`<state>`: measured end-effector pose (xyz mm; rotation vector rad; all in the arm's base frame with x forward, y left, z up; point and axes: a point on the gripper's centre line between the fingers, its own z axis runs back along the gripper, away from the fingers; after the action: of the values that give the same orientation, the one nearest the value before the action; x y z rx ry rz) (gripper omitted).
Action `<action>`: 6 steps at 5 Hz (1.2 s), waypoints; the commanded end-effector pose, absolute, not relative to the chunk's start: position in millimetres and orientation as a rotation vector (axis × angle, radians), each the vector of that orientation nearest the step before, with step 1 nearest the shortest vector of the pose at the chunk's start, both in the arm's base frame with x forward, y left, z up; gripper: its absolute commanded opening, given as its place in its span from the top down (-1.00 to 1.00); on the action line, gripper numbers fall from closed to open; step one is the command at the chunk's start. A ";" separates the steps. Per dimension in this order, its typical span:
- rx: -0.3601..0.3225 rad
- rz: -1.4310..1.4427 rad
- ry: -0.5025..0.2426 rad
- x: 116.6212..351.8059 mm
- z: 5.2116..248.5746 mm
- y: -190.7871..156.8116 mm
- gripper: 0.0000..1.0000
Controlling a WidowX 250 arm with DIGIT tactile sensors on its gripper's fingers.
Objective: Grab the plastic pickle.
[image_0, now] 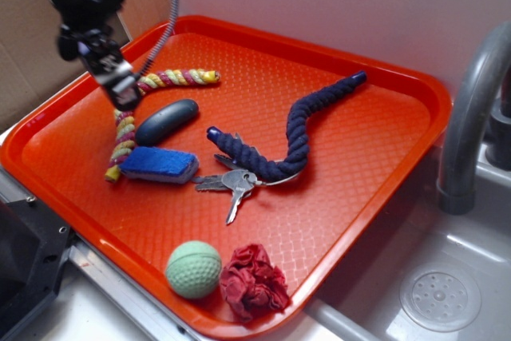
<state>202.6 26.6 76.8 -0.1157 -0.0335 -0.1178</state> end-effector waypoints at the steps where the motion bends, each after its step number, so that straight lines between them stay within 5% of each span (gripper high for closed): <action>1: -0.004 -0.017 0.015 225.8 31.7 25.5 -1.00; 3: 0.024 -0.054 0.132 224.6 0.9 7.8 -0.97; 4: -0.005 -0.034 0.114 221.1 8.0 9.5 1.00; 6: -0.061 0.062 -0.113 211.1 100.4 29.4 1.00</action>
<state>207.0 26.4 93.6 -0.0686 -0.0619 0.0636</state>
